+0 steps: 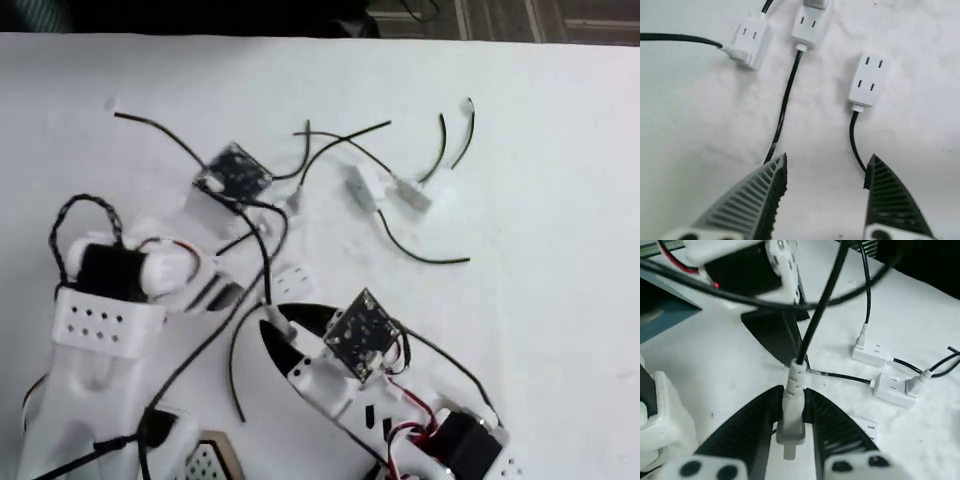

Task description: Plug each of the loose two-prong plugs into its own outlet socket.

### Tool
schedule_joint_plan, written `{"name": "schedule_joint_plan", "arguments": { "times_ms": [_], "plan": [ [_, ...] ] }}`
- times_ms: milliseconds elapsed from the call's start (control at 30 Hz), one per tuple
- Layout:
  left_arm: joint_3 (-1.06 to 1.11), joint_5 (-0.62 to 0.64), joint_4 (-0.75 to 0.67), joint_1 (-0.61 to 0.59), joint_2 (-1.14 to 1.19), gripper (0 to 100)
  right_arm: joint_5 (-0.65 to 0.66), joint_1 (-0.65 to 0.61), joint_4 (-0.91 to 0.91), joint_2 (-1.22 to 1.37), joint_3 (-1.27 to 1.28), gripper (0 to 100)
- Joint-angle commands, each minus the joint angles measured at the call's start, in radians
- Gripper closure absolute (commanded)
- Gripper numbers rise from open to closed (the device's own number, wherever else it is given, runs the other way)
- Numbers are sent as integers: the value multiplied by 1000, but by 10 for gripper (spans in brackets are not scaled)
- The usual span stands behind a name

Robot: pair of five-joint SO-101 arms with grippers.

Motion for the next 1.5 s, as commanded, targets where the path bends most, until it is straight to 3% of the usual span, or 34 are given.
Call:
{"name": "schedule_joint_plan", "arguments": {
  "times_ms": [0, 200, 433, 833, 1033, 1167, 1467],
  "plan": [
    [-21, 66, 17, 134, -21, 744, 8, 12, -56, 1, 9, 982],
    [-21, 130, 23, 289, -21, 744, 8, 12, -56, 1, 15, 982],
    [-26, 120, 43, 277, -21, 744, 8, 12, -51, 1, 15, 982],
    [-38, -100, 48, -249, -21, 744, 8, 120, -31, -1, 9, 982],
    [-28, -110, 48, -389, -21, 744, 8, 130, -147, 1, 106, 982],
    [-35, -71, 41, -355, -21, 744, 6, 124, -283, -4, 201, 982],
    [-81, 299, -17, -73, -21, 744, -3, 45, -358, -8, 241, 981]
  ]
}}
